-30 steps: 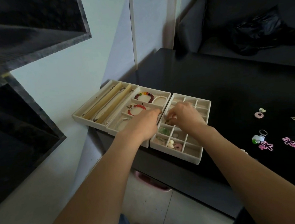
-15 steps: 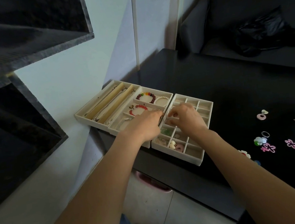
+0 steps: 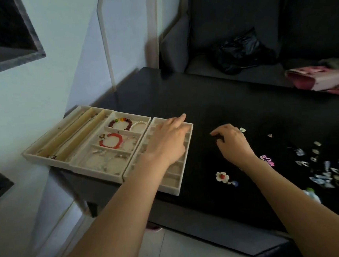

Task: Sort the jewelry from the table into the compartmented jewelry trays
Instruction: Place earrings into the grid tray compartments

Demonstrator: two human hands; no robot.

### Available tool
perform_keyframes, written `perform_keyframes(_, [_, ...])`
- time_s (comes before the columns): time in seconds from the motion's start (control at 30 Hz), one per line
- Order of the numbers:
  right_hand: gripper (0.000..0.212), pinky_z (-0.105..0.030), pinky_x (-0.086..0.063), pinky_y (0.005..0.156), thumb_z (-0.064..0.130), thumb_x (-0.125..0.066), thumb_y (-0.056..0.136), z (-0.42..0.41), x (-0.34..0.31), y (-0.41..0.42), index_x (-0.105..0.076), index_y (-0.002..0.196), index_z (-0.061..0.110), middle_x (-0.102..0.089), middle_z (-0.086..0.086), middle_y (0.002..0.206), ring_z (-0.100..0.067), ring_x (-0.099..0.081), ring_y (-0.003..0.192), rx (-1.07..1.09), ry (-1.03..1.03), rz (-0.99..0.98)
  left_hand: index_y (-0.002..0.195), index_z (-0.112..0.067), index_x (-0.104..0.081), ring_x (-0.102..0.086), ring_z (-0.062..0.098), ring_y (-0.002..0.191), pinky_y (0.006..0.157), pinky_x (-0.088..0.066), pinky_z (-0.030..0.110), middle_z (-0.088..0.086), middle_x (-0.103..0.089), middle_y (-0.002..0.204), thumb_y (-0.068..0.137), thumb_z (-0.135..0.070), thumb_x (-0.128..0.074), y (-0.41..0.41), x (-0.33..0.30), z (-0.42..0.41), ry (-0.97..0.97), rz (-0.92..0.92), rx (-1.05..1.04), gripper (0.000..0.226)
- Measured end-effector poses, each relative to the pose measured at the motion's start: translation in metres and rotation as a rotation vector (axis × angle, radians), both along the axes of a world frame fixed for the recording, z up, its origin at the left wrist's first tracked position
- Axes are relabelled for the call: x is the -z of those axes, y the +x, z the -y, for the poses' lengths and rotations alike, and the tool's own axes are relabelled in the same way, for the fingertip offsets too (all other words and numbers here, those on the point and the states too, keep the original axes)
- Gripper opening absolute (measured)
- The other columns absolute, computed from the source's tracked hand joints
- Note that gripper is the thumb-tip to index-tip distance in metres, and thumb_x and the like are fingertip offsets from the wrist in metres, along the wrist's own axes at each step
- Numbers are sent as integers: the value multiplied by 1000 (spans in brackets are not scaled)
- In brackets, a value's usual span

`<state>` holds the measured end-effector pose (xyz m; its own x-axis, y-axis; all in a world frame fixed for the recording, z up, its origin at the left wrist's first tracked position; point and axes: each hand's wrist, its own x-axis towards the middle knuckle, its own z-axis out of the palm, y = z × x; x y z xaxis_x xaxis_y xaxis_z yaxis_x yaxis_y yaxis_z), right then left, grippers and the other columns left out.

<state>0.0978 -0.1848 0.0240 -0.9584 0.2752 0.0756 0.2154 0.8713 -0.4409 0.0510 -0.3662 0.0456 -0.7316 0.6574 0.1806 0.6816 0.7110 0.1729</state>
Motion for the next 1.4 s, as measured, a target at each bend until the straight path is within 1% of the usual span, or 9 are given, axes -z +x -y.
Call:
perform_keyframes(0.23, [80, -40, -24, 114, -7, -52, 86, -82, 8, 19, -16, 151, 22, -6, -3, 159, -28, -13, 145, 94, 22, 230, 148, -25, -26, -8, 14, 145, 117, -11, 36, -3, -12, 159, 91, -2, -41, 13, 20, -85, -149, 88, 194, 63])
perform_keyframes(0.33, [83, -41, -20, 115, -8, -50, 86, -97, 17, 14, -11, 152, 25, -2, 0, 160, -26, -8, 146, 23, 57, 297, 149, -28, -23, -8, 19, 146, 116, -13, 41, -1, -10, 159, 93, -12, -44, 18, 31, -113, -284, 114, 196, 62])
perform_keyframes(0.53, [68, -38, -25, 116, -4, -48, 90, -106, 19, 6, -26, 149, 22, -13, 0, 159, -21, -18, 145, -61, 91, 360, 148, -35, -23, -9, 22, 145, 115, -12, 42, 1, -11, 158, 95, -15, -42, 26, 38, -143, -356, 96, 222, 60])
perform_keyframes(0.67, [51, -35, -39, 104, 1, -47, 92, -108, 21, 18, -42, 140, 20, -36, -2, 148, -21, -39, 132, -5, 74, 262, 146, -33, -28, -13, 23, 144, 114, -15, 42, 4, -15, 157, 96, -19, -44, 23, 43, -150, -349, 46, 165, 55])
perform_keyframes(0.8, [23, -32, -48, 85, 19, -55, 94, -107, 19, 22, -61, 115, 13, -55, -7, 122, -23, -56, 108, 37, 128, 161, 135, -20, -50, -30, 24, 136, 109, -26, 41, 6, -35, 148, 96, -21, -47, 19, 45, -153, -307, -20, 64, 39])
perform_keyframes(1.0, [22, -27, -47, 77, 14, -61, 90, -99, 19, 23, -57, 112, 11, -50, -8, 119, -20, -55, 102, -13, 67, 164, 117, -11, -56, -50, 24, 113, 90, -41, 35, 8, -55, 119, 89, -15, -62, 15, 41, -150, -305, -68, -34, 29])
perform_keyframes(1.2, [40, -24, -48, 75, 7, -63, 85, -93, 18, 22, -44, 121, 11, -53, -10, 115, -18, -57, 100, 71, -303, 198, 123, -10, -49, -58, 25, 105, 83, -48, 33, 13, -53, 119, 88, -15, -64, 13, 46, -151, -118, 151, -183, 38])
perform_keyframes(1.33, [34, -31, -55, 85, -5, -56, 86, -87, 9, 21, -48, 118, 5, -52, -12, 106, -20, -60, 97, 291, -1049, 216, 105, -12, -61, -60, 22, 94, 81, -53, 36, 10, -60, 108, 89, -17, -62, 10, 50, -144, 66, 239, -179, 17])
perform_keyframes(1.4, [31, -26, -56, 76, -11, -50, 86, -85, 3, 21, -53, 116, -2, -50, -16, 112, -18, -59, 85, 371, -1393, 159, 96, -12, -63, -61, 20, 91, 80, -53, 36, 8, -63, 102, 89, -17, -63, 11, 48, -139, 163, 271, -170, 9])
